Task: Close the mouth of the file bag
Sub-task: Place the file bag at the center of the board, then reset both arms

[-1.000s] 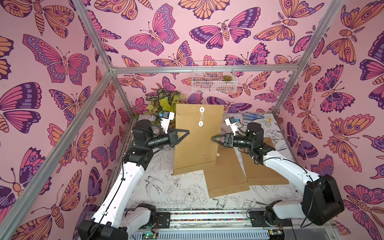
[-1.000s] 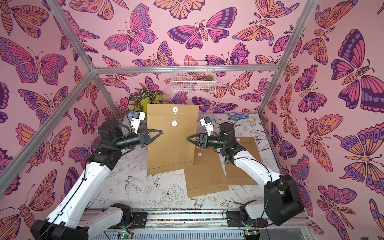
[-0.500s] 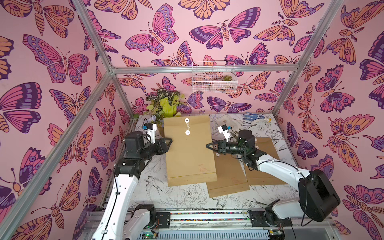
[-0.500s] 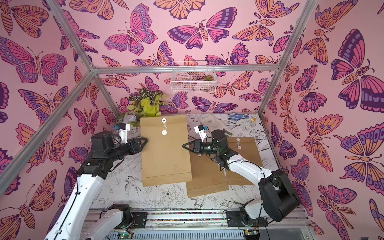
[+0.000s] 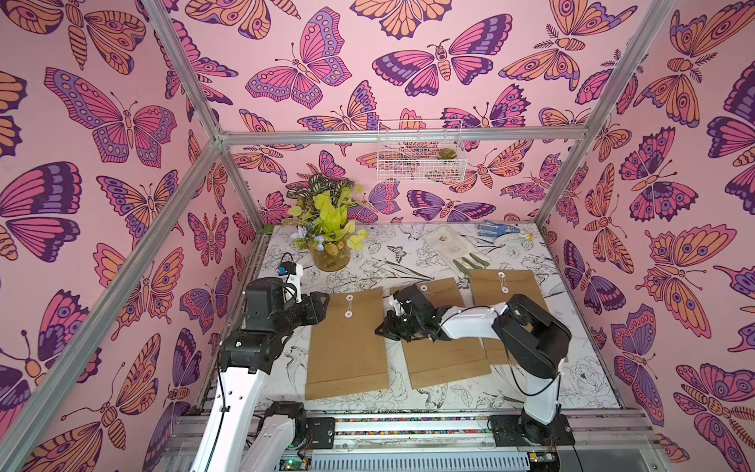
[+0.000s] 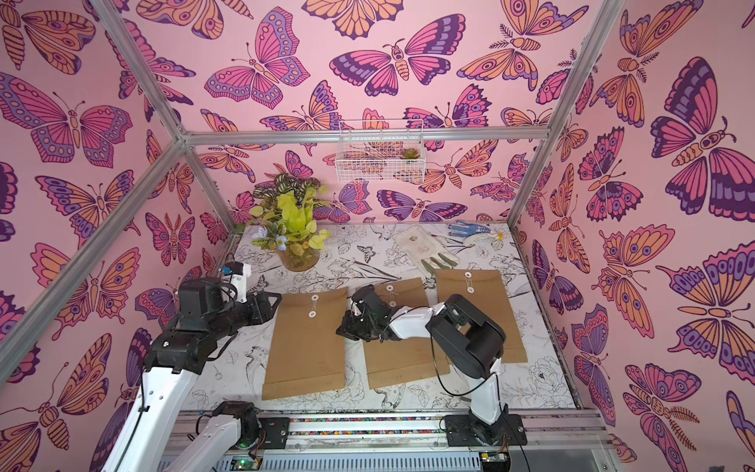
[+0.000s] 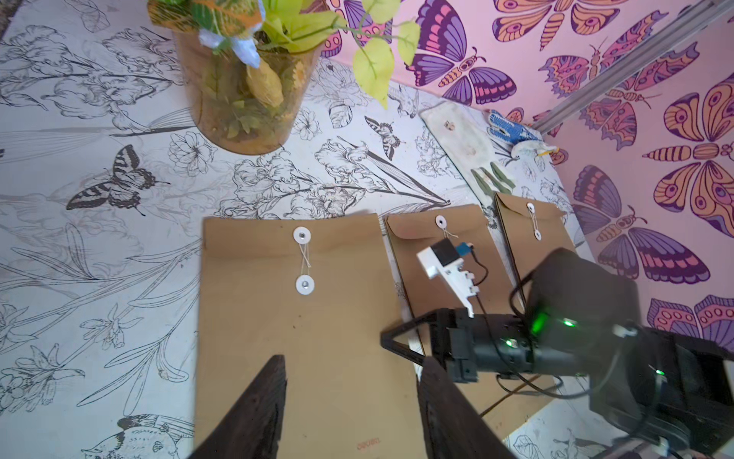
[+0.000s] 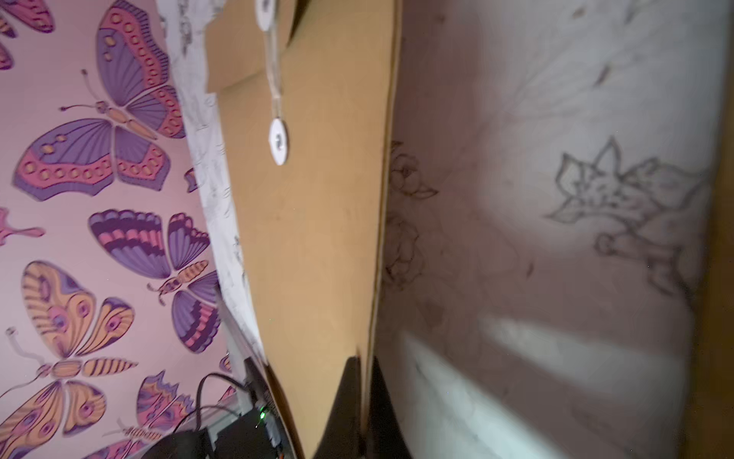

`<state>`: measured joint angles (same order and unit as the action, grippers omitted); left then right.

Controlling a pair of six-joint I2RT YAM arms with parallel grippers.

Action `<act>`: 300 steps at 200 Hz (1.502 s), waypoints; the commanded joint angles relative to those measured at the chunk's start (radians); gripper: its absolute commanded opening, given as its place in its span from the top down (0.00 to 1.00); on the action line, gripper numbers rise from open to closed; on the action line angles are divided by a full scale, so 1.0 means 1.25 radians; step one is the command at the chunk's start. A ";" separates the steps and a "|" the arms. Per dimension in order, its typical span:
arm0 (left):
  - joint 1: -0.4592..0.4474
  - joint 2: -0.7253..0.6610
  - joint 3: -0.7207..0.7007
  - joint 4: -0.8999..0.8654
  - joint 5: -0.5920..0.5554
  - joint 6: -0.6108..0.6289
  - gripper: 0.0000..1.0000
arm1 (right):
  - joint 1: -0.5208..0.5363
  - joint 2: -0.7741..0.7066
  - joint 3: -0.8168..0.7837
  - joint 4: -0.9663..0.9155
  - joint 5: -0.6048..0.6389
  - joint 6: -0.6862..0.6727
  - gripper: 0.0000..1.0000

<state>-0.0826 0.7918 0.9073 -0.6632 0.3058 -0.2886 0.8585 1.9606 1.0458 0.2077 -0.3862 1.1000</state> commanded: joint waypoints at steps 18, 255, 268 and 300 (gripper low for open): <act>-0.036 -0.021 -0.046 0.021 -0.032 0.000 0.43 | -0.002 -0.038 0.047 -0.185 0.121 -0.081 0.98; 0.086 0.522 -0.483 1.263 -0.250 0.226 0.30 | -0.611 -0.532 -0.565 0.411 0.638 -0.789 0.01; 0.087 0.570 -0.491 1.316 -0.216 0.241 0.29 | -0.612 -0.528 -0.561 0.406 0.614 -0.805 0.01; 0.085 0.588 -0.456 1.256 -0.281 0.208 0.00 | -0.613 -0.392 -0.626 0.674 0.541 -0.853 0.01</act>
<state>0.0193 1.5372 0.3031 0.8978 -0.0341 -0.0025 0.0982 1.3315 0.3344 0.7410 0.3786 0.0959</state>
